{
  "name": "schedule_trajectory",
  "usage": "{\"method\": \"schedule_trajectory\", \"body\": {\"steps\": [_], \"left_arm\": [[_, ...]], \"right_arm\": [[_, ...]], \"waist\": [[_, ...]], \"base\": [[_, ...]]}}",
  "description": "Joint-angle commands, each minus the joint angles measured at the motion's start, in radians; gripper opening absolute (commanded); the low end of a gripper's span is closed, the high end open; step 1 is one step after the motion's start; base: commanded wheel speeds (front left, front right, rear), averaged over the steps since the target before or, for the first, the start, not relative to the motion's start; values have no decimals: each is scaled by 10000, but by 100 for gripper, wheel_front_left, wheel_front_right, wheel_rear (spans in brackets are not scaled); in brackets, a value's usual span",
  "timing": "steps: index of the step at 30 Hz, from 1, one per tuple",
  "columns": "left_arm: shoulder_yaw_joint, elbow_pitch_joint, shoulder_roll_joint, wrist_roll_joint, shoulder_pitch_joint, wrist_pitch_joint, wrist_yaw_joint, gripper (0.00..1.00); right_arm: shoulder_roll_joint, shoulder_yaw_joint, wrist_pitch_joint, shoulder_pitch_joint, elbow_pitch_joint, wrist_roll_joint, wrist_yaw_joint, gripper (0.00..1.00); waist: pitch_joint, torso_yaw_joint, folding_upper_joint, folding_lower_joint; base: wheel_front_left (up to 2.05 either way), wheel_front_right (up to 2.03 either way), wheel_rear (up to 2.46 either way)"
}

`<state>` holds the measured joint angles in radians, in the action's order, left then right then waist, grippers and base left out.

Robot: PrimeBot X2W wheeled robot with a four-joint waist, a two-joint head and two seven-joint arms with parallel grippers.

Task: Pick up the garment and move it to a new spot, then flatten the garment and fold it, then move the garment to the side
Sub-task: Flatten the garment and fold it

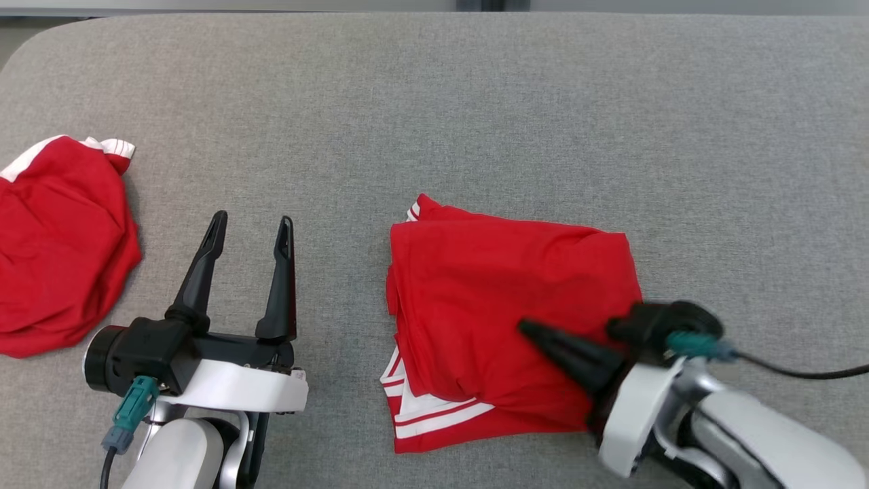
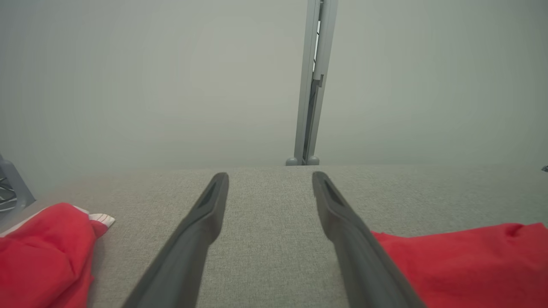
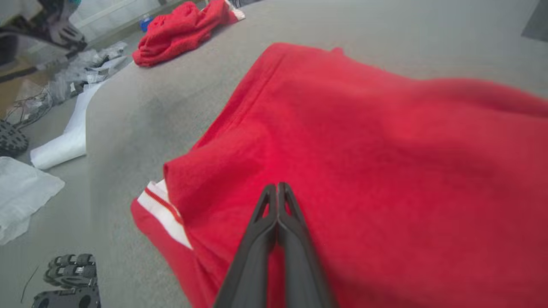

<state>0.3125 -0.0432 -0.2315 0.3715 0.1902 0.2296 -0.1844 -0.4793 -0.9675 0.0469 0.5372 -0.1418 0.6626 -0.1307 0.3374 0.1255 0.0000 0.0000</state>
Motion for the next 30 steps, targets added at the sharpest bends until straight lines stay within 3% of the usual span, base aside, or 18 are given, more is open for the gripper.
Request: {"method": "schedule_trajectory", "body": {"steps": [1,9,16,17,18,19,20,30], "left_arm": [[-54,34,-33,50,-47,54,22,100],[-232,-98,-266,38,-42,101,-63,100],[-401,-370,-486,-41,-85,74,-195,100],[-437,-408,-526,-50,-110,72,-203,100],[-437,-408,-526,-50,-110,72,-203,100],[-454,-465,-557,-46,-156,36,-222,100],[-457,-518,-590,-51,-186,29,-238,100],[-384,-842,-864,-109,-528,-233,-307,100]], "right_arm": [[144,483,219,-346,-22,-65,-3,0],[1400,4889,979,-1790,528,-765,-3,0],[2454,7613,940,-2732,1447,-1931,-3,0],[2605,7861,879,-2880,1541,-2105,-5,23],[2605,7861,879,-2880,1541,-2105,-5,23],[2705,8111,899,-2978,1648,-2355,-5,47],[2784,8289,861,-3084,1746,-2530,-3,100],[3434,9568,529,-4502,2143,-3825,-4,100]], "waist": [[-67,-46,0,0],[-210,-434,0,0],[-427,-789,0,0],[-476,-840,0,0],[-476,-840,0,0],[-524,-887,0,0],[-566,-928,0,0],[-1097,-1180,0,0]], "base": [[0,0,0],[0,0,0],[0,0,0],[0,0,0],[0,0,0],[0,0,0],[0,0,0],[0,0,0]]}}
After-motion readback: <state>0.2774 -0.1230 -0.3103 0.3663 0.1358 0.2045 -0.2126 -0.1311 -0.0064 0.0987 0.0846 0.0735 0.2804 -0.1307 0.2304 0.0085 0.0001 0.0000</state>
